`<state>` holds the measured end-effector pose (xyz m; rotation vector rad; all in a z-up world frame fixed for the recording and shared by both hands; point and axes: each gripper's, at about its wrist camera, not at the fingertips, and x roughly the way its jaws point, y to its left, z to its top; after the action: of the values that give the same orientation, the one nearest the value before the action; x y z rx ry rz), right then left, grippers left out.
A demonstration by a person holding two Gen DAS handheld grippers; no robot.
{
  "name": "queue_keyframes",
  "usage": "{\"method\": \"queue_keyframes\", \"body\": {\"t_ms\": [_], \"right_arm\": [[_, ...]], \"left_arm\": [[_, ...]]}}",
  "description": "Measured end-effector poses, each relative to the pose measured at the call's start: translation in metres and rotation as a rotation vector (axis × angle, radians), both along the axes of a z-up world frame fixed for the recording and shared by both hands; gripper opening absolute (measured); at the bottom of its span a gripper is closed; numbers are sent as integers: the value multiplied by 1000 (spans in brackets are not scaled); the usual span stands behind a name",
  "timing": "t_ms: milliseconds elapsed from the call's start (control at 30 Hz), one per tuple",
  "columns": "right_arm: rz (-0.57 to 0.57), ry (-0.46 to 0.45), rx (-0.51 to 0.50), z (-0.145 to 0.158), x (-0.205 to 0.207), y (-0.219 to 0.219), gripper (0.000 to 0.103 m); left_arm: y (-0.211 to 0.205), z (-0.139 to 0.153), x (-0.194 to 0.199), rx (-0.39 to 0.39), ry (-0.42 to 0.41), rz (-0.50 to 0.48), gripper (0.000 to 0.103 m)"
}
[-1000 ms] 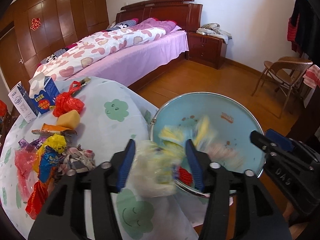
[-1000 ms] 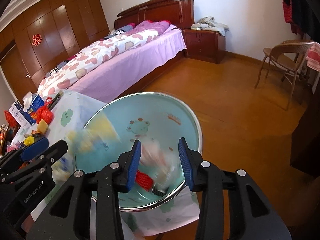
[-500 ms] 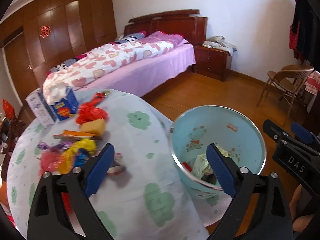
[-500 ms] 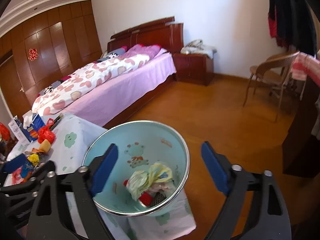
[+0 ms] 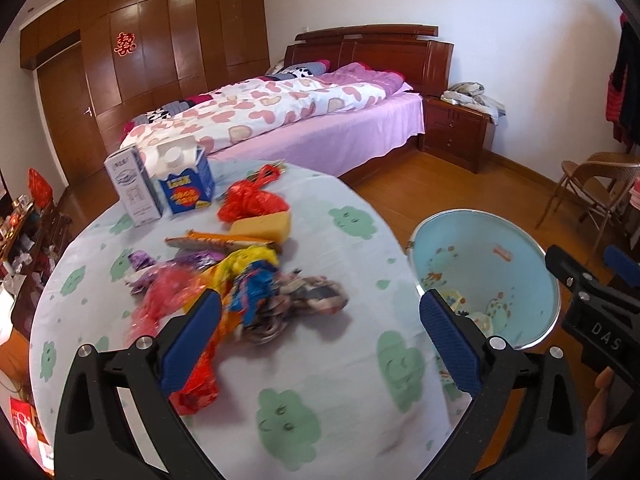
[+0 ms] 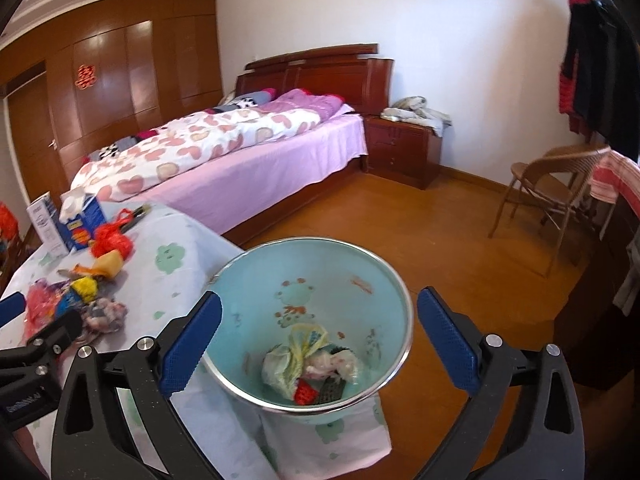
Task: Collect trash
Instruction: 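Move both open tools back over the table of trash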
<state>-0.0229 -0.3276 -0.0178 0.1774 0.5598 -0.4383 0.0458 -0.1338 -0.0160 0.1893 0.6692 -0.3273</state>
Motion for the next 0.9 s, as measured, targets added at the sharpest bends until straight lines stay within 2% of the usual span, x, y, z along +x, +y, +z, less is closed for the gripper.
{"method": "queue_keyframes", "body": {"t_ms": [300,533,600,667,900], "right_arm": [[135,2,-3,1,7,44,96],[217,22,-3,-4,18,81,95],[236,22,0,-4,19,91,92],[267,30,11,-6,23,102,85],[360,65,66,-13,39,138,75]], "left_arm": [[67,-6,-2,-31,19,48,97],[131,-15,3,-30,32,138,97],[148,-18,6,-36,40,160,96],[161,-20,8,-39,45,177,96],[196,-24,7,-49,47,233,95]]}}
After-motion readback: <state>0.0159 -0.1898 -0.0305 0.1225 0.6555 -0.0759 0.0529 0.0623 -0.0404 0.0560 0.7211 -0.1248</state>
